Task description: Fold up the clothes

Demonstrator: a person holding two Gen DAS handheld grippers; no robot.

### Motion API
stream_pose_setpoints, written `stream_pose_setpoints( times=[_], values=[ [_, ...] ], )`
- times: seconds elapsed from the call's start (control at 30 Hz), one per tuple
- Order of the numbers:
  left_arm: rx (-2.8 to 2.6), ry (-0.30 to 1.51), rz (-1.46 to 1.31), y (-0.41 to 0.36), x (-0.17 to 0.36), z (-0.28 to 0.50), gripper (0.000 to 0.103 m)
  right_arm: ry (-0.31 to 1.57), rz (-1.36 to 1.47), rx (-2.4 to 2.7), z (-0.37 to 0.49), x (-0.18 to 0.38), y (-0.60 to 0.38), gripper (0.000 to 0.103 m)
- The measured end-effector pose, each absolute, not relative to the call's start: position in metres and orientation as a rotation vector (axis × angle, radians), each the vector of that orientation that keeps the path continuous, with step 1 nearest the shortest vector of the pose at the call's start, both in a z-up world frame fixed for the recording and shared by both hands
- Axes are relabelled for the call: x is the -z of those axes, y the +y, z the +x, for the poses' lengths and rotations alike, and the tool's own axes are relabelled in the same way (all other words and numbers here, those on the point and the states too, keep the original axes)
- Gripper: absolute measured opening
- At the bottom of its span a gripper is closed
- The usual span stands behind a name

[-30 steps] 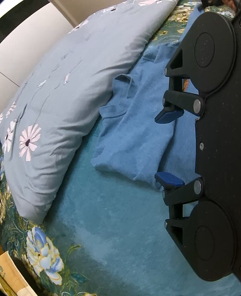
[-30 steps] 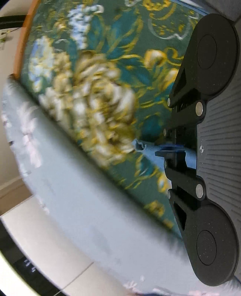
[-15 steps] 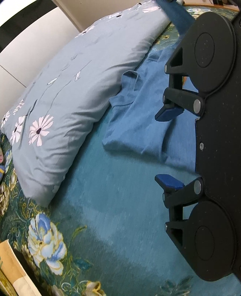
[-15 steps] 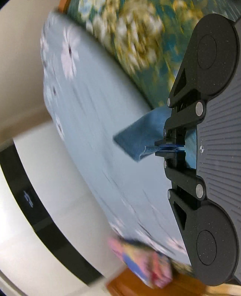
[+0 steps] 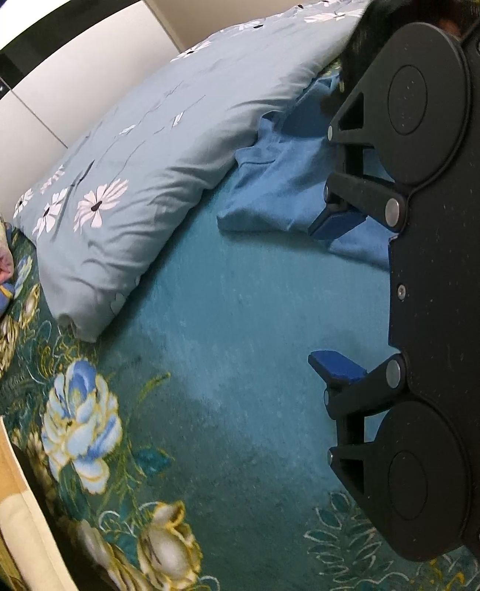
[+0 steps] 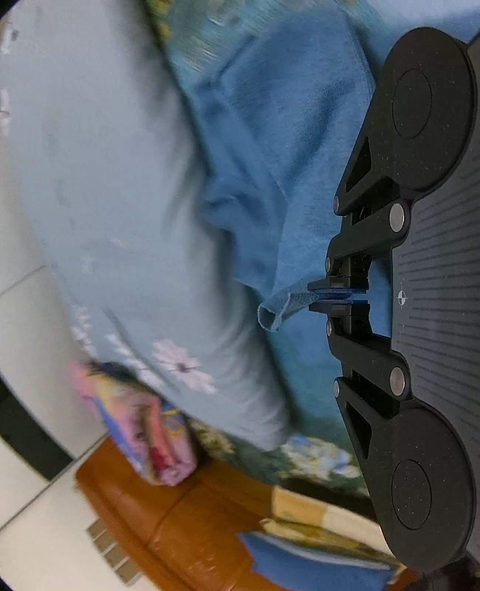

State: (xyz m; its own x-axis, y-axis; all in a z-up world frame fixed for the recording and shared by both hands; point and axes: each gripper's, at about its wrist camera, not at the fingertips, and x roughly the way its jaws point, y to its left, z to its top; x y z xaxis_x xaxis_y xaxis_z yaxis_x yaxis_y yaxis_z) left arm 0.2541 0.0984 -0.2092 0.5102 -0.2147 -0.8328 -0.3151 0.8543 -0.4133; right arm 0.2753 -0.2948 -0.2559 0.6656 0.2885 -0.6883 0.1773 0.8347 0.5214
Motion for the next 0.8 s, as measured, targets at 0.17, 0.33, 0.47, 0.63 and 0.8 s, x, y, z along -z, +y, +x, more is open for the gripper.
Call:
stream_pose_setpoints(
  times=[0.17, 0.33, 0.47, 0.63, 0.8],
  values=[
    [-0.034, 1.058, -0.588, 0.098, 0.214, 0.255, 0.065, 0.946, 0.509, -0.094, 0.281, 0.275, -0.261, 0.005],
    [0.041, 1.064, -0.621, 0.083, 0.216, 0.263, 0.069, 0.979, 0.461, -0.136, 0.267, 0.273, -0.250, 0.015],
    [0.129, 1.090, -0.627, 0.058, 0.220, 0.277, 0.070, 0.996, 0.441, -0.154, 0.255, 0.269, -0.257, 0.039],
    [0.221, 1.140, -0.575, 0.020, 0.230, 0.293, 0.072, 0.994, 0.396, -0.124, 0.237, 0.261, -0.270, 0.048],
    [0.279, 1.192, -0.454, -0.019, 0.251, 0.303, 0.073, 0.986, 0.381, -0.043, 0.209, 0.254, -0.307, 0.094]
  ],
)
